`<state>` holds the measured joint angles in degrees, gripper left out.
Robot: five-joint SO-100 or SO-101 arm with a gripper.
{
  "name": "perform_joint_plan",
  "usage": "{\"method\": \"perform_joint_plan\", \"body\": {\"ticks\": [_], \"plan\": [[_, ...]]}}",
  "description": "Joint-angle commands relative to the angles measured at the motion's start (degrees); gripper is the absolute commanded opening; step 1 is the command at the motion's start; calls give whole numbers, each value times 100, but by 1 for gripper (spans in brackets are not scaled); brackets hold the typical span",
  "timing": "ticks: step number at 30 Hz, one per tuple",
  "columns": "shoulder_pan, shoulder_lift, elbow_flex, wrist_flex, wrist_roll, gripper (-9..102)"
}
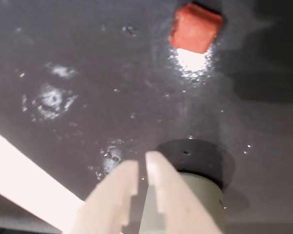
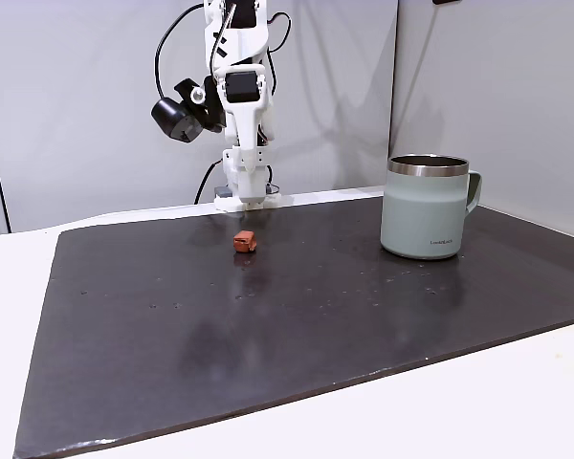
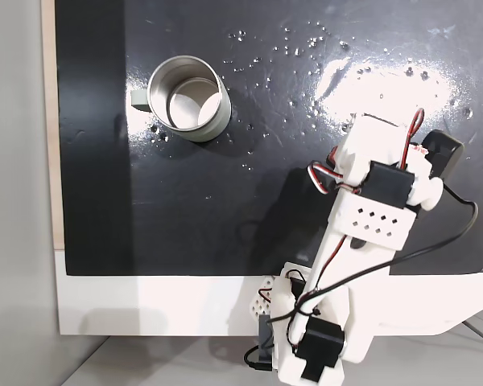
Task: Grasp a cube and put it in the cup.
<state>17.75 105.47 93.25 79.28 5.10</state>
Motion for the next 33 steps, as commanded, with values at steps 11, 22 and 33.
{"method": "perform_joint_plan", "body": {"ticks": [11,22,33], "plan": [[193,-1134,-1371,853,756,0],[255,-1020,-1055,932,738,17],[246,-1178,-791,940,571,27]]}}
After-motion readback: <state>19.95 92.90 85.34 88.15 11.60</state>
